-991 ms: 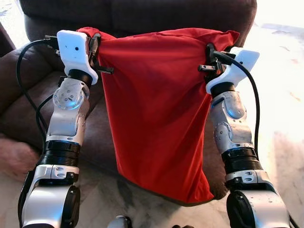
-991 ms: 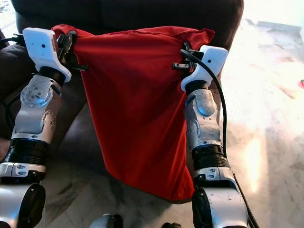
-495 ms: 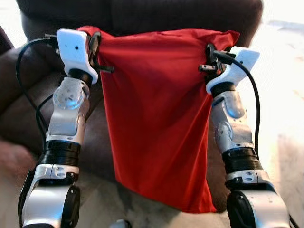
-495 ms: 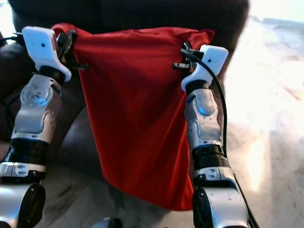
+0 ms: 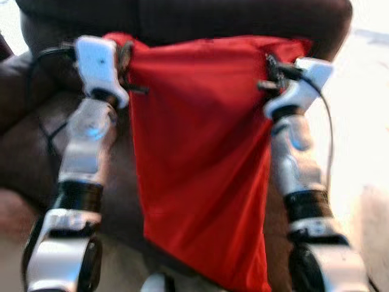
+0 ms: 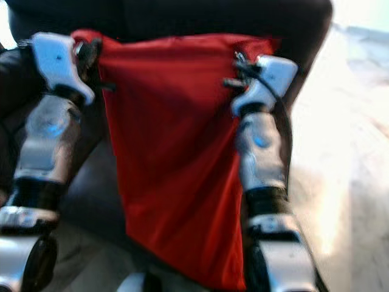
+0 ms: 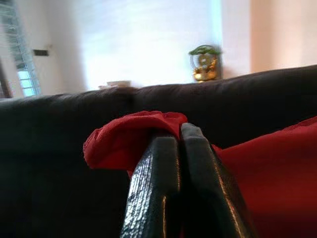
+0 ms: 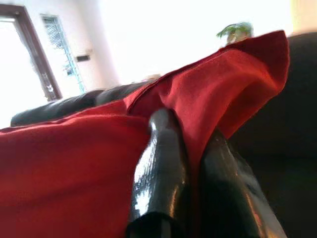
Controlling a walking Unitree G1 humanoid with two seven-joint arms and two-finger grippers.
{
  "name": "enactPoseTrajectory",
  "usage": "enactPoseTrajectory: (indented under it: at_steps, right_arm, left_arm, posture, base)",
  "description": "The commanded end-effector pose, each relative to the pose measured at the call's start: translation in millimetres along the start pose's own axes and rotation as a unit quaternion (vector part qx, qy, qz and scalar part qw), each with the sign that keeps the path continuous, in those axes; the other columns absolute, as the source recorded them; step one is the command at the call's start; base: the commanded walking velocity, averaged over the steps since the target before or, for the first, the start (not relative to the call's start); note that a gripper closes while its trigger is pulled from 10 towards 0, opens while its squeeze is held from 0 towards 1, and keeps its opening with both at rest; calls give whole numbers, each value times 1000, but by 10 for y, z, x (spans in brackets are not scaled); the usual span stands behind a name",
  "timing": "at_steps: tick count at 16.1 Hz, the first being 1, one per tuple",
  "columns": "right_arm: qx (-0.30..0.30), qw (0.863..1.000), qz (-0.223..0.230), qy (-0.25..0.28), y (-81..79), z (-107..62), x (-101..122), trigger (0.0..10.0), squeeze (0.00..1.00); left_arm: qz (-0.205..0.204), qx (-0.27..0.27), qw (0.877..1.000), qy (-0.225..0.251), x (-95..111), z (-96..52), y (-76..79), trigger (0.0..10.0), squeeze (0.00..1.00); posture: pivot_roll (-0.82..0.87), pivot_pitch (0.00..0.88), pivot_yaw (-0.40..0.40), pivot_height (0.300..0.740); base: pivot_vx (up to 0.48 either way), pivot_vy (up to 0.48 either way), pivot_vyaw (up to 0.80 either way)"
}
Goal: Move the pillow to the sofa from floor
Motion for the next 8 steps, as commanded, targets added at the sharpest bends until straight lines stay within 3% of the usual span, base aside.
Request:
enactPoseTrajectory:
  at_steps: [1, 6, 8]
  right_arm:
    - [-9, 999, -6, 48, 58, 59, 306, 10000, 0]
    - [-27, 999, -9, 36, 140, 53, 243, 10000, 0]
    - [-46, 998, -17, 34, 227, 80, 233, 10000, 0]
  left_arm:
    - [-2, -15, 999, 34, 182, 36, 66, 10000, 0]
    - [-46, -28, 999, 7, 19, 37, 75, 10000, 0]
    - [-46, -28, 998, -26, -139, 93, 0, 10000, 0]
  posture:
    - [142, 134, 17, 726]
    - [144, 132, 17, 726]
    - [143, 120, 21, 726]
  base:
    - [0, 0, 0]
    - [0, 0, -690]
    - [0, 0, -234]
Point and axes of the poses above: a point about 5 cm out from each wrist's last joint towards the gripper, its own z axis pointing out of the wrist towards the gripper, its own x axis along the axis of the wrist's last joint, y = z × x, the point moved 6 cm from there along z, pointing out of the wrist towards the gripper, and after that the axes turned 2 degrees about z, right-handed, at the moved point
